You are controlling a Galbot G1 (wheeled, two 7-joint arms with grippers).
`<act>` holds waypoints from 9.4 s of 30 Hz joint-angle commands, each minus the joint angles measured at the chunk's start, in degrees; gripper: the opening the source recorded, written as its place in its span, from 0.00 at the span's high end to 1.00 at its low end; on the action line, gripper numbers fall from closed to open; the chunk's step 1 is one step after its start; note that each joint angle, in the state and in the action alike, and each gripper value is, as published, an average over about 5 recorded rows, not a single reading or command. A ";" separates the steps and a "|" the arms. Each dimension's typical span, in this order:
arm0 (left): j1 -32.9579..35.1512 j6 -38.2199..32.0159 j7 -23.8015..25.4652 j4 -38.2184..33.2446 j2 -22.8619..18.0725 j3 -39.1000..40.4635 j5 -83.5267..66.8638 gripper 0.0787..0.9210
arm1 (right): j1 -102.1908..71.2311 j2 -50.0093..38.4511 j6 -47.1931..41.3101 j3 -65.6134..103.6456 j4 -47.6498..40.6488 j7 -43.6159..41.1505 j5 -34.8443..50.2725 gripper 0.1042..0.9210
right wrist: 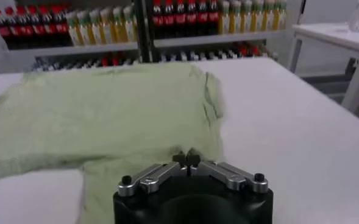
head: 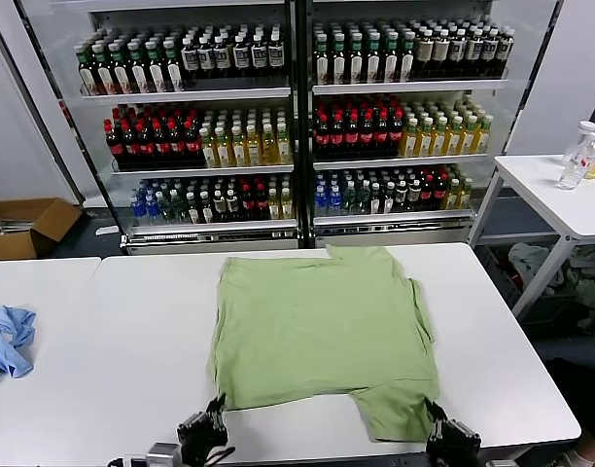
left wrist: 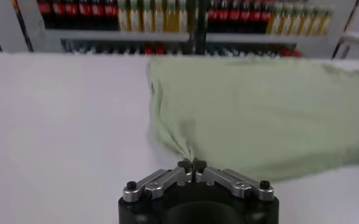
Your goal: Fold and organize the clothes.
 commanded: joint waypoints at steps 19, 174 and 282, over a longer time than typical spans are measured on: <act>-27.96 -1.49 1.38 21.63 2.66 3.24 -3.86 0.99 | 33.88 -6.83 -1.17 -10.28 -23.16 0.59 5.08 1.00; -45.21 8.94 0.93 40.80 6.62 9.57 -14.68 0.65 | 73.36 8.18 -12.89 -32.08 -67.85 -2.85 8.32 0.75; -10.56 -5.26 0.26 10.89 12.47 -22.55 -0.60 0.96 | 14.71 4.42 -10.93 -5.62 -10.56 1.07 0.82 0.12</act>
